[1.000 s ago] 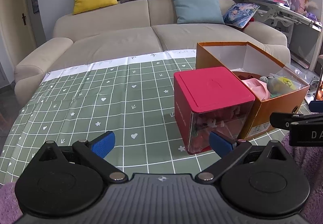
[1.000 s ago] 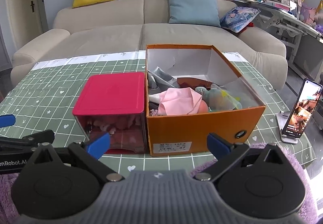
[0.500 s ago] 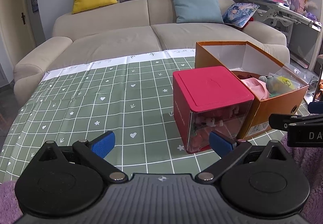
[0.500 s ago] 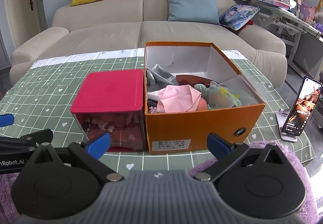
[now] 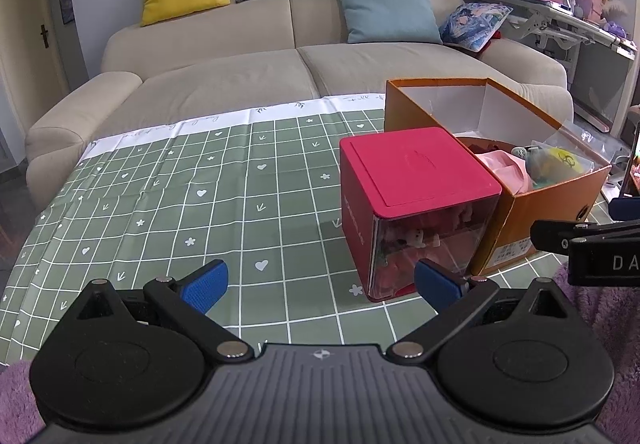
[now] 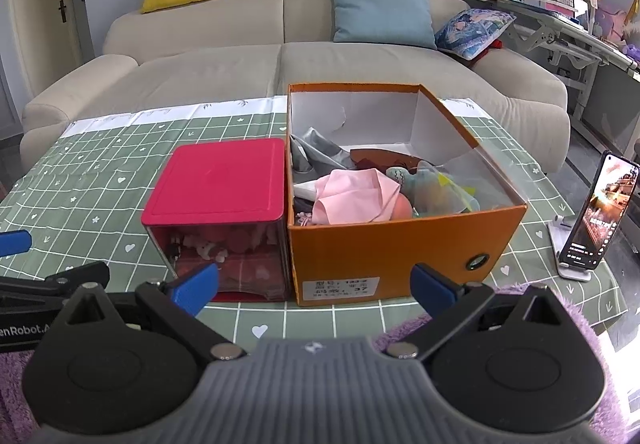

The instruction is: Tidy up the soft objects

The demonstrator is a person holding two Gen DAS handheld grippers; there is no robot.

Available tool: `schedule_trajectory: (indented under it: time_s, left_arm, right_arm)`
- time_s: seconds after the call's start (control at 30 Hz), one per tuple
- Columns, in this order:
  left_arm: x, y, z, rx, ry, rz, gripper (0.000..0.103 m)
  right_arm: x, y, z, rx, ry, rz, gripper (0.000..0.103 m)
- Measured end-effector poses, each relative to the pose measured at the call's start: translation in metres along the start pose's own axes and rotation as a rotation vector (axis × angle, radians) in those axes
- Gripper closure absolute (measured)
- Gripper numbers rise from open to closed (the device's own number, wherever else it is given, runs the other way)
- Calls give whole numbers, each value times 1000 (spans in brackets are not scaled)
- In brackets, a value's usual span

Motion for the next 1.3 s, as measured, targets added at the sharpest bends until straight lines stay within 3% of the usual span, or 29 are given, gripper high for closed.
schedule_trajectory:
  time_s: [1.3]
  left_arm:
    - [-6,0,-2,12,-18,0,0]
  right_arm:
    - [-2,-5,-4,37,-5,3,3]
Point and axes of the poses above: each gripper's, at about its wrist camera, not at the fingertips, and y roughly against the way its jaws point, x to its left, z to its top, the point moved 8 cm from there along -y, roughly the way its jaws point, and after that the axes turned 10 degrees about y, right-handed, at the moved point
